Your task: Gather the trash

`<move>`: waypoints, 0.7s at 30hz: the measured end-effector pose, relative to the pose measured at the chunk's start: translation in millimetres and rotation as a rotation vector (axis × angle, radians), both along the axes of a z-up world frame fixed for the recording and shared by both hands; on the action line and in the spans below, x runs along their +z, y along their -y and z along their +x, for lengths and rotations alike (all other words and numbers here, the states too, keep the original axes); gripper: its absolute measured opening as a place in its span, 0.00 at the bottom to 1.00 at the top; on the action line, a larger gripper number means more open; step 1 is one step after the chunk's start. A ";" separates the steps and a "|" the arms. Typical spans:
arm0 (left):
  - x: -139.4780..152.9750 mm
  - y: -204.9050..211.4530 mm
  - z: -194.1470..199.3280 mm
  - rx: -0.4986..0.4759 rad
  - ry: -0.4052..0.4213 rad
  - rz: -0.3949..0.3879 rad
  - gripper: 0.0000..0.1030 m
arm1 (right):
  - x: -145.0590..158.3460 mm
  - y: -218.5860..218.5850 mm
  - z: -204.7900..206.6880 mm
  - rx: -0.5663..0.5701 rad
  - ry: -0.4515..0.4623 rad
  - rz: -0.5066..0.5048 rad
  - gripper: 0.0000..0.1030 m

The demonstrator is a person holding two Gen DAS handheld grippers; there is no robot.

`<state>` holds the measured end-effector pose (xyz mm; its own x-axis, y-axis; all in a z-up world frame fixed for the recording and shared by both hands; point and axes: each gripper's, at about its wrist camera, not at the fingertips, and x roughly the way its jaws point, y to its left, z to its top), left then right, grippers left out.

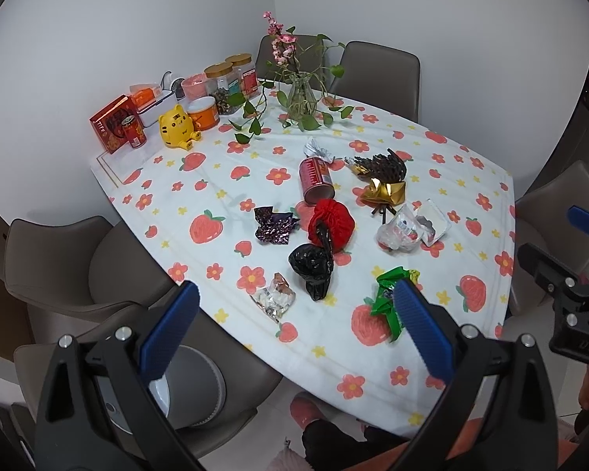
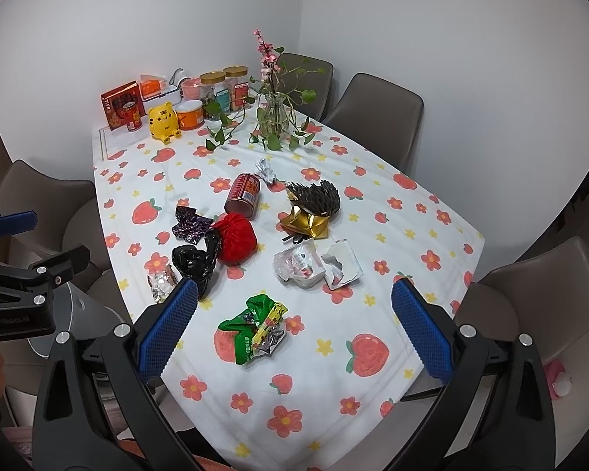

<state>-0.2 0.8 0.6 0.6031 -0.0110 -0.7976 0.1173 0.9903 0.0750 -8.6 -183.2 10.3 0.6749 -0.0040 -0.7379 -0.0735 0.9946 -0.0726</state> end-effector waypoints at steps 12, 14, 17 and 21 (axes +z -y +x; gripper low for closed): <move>-0.1 -0.1 0.0 0.000 -0.003 -0.004 0.96 | 1.3 0.7 2.2 0.004 0.000 0.001 0.93; -0.2 1.0 -0.8 0.000 -0.004 -0.002 0.96 | 0.4 1.2 1.2 0.002 0.001 0.003 0.93; 0.0 -0.6 0.2 0.000 -0.005 -0.006 0.96 | 0.5 2.6 2.3 0.004 0.000 0.005 0.93; -0.2 -0.7 0.3 0.002 -0.006 -0.006 0.96 | 1.3 2.0 3.0 0.005 0.001 0.006 0.93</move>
